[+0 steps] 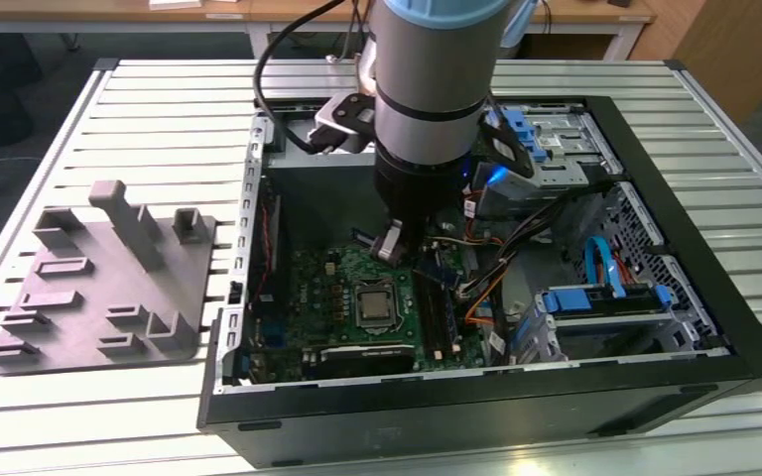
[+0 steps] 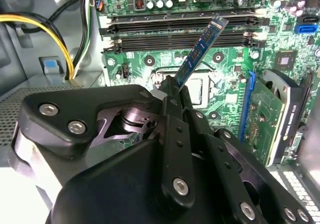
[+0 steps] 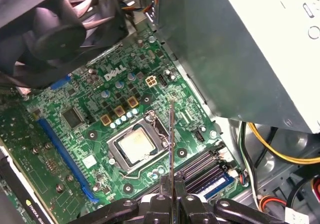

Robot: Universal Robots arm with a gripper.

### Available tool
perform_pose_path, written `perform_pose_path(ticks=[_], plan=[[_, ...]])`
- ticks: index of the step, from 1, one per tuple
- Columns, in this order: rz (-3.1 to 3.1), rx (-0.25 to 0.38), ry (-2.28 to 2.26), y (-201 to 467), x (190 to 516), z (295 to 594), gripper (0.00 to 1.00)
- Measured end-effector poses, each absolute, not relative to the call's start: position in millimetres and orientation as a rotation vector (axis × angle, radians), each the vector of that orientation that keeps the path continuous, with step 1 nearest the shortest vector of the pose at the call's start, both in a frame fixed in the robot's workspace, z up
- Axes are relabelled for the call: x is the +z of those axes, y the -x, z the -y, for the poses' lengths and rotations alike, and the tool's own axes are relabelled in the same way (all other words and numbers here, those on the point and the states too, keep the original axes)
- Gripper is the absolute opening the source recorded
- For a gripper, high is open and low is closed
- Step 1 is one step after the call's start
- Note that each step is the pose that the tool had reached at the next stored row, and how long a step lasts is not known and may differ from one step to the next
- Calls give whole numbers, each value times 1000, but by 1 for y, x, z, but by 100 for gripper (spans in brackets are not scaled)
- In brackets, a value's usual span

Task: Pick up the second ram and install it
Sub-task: 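Insert the second ram into the second slot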

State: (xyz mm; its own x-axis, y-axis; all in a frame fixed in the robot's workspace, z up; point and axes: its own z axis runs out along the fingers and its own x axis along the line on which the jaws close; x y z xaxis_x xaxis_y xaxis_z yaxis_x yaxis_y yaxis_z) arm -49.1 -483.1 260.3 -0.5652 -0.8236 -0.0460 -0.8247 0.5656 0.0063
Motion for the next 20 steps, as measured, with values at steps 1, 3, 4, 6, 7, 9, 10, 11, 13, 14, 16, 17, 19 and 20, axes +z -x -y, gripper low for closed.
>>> perform_pose_path(ticks=[1, 3, 4, 6, 7, 9, 10, 11, 13, 14, 16, 17, 19, 20], plan=[[-2752, 41, 1435, 49, 260, 483, 14], [-2763, 40, 1413, 49, 260, 483, 14], [-2769, 39, 1402, 49, 260, 483, 14], [-2782, 37, 1377, 49, 260, 483, 14], [-2788, 37, 1365, 49, 260, 483, 14], [-2800, 35, 1339, 49, 260, 483, 14], [-2806, 34, 1327, 49, 260, 483, 14], [-2812, 33, 1314, 49, 260, 483, 14], [-2824, 32, 1289, 49, 260, 483, 14], [-2830, 31, 1277, 49, 260, 483, 14], [-2841, 29, 1252, 49, 260, 483, 14], [-2846, 28, 1241, 49, 260, 483, 14], [-2857, 26, 1216, 48, 260, 483, 14], [-2863, 25, 1203, 48, 260, 483, 14]])
